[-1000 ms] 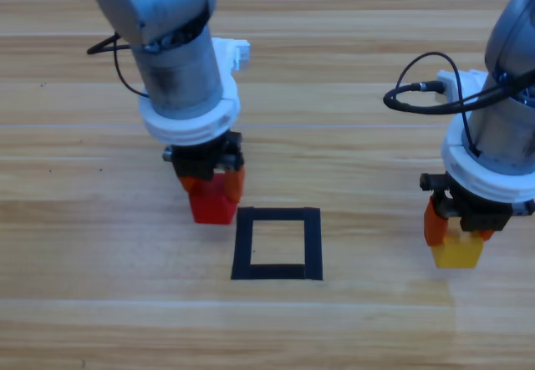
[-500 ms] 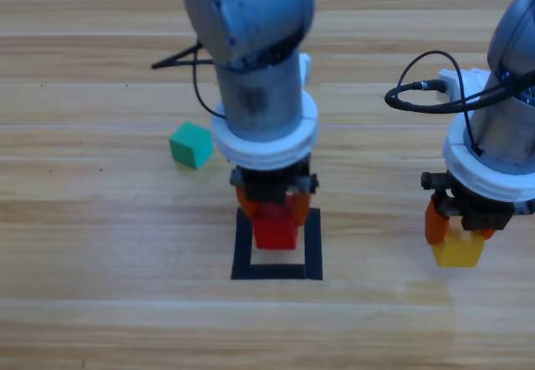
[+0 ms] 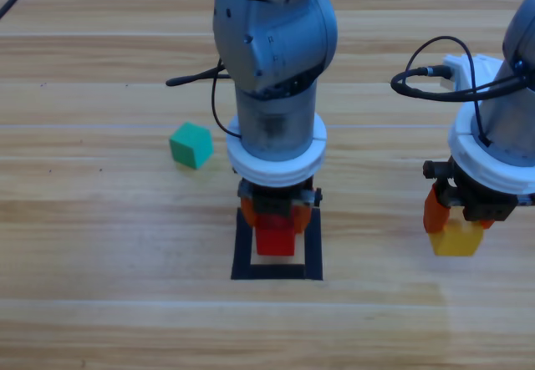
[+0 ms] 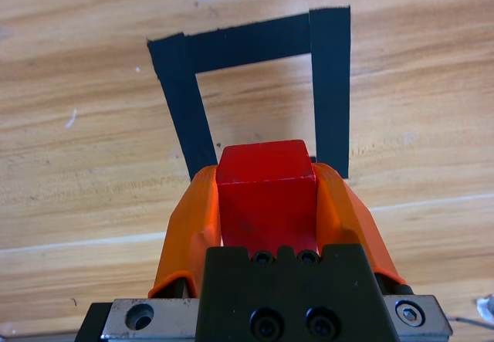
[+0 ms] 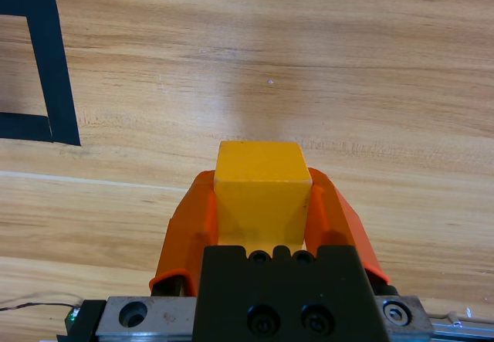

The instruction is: Stack the blocks in the rectangular block: red at the bottom, yellow in the middle, green on top

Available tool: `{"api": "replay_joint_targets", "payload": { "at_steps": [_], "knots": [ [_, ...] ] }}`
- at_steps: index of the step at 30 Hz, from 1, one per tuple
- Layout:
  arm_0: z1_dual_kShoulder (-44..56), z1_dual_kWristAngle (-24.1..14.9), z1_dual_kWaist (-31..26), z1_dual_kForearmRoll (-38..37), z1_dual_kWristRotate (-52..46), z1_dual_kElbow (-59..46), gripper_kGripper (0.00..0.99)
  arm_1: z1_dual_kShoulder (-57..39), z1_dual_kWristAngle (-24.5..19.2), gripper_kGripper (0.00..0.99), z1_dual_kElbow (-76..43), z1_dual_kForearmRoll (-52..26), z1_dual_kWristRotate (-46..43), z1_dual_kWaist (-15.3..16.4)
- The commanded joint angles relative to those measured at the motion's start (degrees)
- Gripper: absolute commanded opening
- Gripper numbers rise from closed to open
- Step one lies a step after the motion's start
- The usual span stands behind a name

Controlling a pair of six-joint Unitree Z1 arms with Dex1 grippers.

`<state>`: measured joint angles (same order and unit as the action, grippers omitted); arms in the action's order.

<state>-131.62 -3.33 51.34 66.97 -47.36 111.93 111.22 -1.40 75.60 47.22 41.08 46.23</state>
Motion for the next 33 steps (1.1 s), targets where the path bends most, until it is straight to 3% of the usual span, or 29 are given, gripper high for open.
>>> {"api": "replay_joint_targets", "payload": {
  "at_steps": [1,5,33],
  "knots": [
    [-1.54,-1.86,0.96,-2.02,-0.72,-2.25,0.032,-1.97,-1.33,0.15,-2.04,-1.34,-0.65,-0.97],
    [1.1,-2.3,0.96,-6.24,-0.72,-6.99,0.032,-2.15,-1.33,0.15,-2.21,-1.43,-0.74,-0.97],
    [-1.01,-2.21,1.49,-8.88,-0.72,-6.73,0.034,-2.33,-1.33,0.15,-2.74,-2.22,-0.83,-0.97]
  ]
}}
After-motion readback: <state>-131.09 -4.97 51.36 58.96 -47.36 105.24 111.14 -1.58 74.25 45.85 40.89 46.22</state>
